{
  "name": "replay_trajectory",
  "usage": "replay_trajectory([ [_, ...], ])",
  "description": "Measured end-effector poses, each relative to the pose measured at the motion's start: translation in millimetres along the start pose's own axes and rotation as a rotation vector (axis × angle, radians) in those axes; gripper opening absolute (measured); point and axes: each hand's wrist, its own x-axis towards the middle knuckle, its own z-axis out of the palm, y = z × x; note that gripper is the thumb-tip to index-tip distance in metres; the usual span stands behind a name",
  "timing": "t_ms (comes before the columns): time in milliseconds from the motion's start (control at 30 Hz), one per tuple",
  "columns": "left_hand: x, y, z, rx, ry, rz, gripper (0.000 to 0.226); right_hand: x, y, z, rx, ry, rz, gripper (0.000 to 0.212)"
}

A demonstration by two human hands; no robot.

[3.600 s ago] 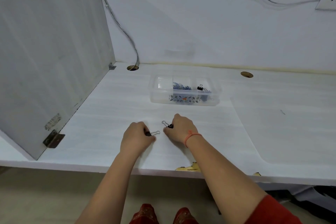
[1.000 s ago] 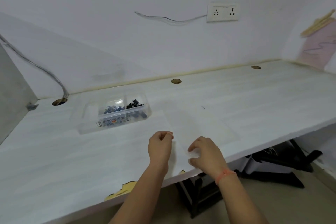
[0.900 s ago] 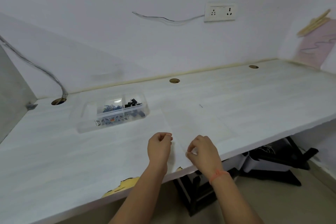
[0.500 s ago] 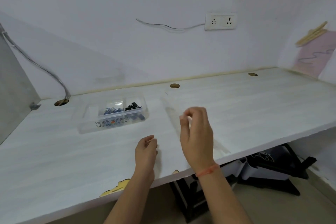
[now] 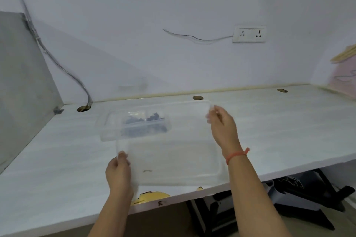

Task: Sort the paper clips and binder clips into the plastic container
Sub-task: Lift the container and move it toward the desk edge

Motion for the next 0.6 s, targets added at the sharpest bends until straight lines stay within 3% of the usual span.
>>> replay_trajectory([
  [67, 15, 7, -10, -0.02, 0.076, 0.004, 0.032, -7, 28, 6, -0.176, -0.287, 0.188, 0.037],
  [133, 29, 15, -15, -0.014, 0.082, 0.01, 0.032, -27, 46, 16, -0.183, -0.438, 0.4, 0.034],
  [267, 45, 27, -28, 0.068, 0.0, 0.11, 0.025, -37, 58, 50, -0.116, -0.289, 0.363, 0.019],
  [367, 56, 37, -34, 0.107, 0.005, 0.209, 0.036, -14, 54, 77, -0.066, -0.212, 0.31, 0.017],
  [500, 91, 52, -32, 0.108, 0.008, 0.287, 0.053, 20, 52, 117, -0.292, -0.095, 0.184, 0.021],
  [600, 129, 63, -20, 0.132, 0.001, 0.289, 0.055, 47, 54, 152, -0.244, -0.043, 0.157, 0.021],
])
